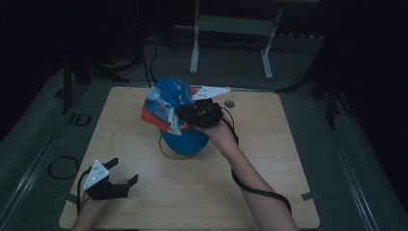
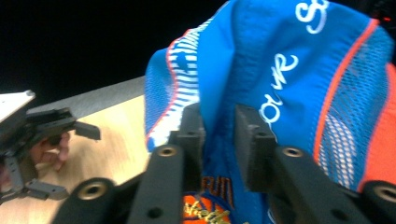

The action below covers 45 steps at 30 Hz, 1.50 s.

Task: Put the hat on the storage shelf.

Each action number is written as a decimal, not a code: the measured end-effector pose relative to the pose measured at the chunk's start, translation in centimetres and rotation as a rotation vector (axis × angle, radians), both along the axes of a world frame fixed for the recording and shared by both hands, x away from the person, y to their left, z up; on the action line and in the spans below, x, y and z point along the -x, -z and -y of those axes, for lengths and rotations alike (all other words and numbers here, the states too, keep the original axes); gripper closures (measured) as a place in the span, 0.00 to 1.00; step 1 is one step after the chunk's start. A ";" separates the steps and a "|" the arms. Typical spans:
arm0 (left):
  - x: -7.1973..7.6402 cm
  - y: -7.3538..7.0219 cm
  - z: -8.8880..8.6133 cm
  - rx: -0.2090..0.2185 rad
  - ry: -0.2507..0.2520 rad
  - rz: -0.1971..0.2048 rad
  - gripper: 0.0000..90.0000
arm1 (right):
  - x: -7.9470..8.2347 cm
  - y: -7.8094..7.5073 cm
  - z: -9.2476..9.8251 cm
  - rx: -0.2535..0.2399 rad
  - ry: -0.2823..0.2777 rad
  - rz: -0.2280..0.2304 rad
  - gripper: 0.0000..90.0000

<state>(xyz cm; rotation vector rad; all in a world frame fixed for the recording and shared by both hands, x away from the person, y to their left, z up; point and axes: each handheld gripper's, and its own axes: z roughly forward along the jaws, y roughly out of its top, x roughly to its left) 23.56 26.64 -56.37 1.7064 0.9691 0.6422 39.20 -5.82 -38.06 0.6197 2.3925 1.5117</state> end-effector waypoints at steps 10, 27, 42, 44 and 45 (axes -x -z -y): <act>0.0 0.1 -0.3 0.018 -0.019 0.001 0.02 | -0.1 1.5 0.9 0.013 0.027 -0.016 0.70; 0.2 0.2 -0.1 0.019 -0.014 0.017 0.02 | 0.6 1.7 1.9 -0.022 0.016 0.002 0.40; 0.3 0.5 0.4 0.012 0.012 0.029 0.02 | 1.5 3.9 3.5 -0.040 -0.041 0.010 0.15; 0.3 0.5 0.4 0.017 0.015 0.026 0.02 | 1.5 4.3 3.7 -0.035 -0.036 0.010 0.15; 0.3 0.5 0.4 0.021 0.017 0.030 0.02 | 1.5 4.5 3.8 -0.031 -0.032 0.010 0.15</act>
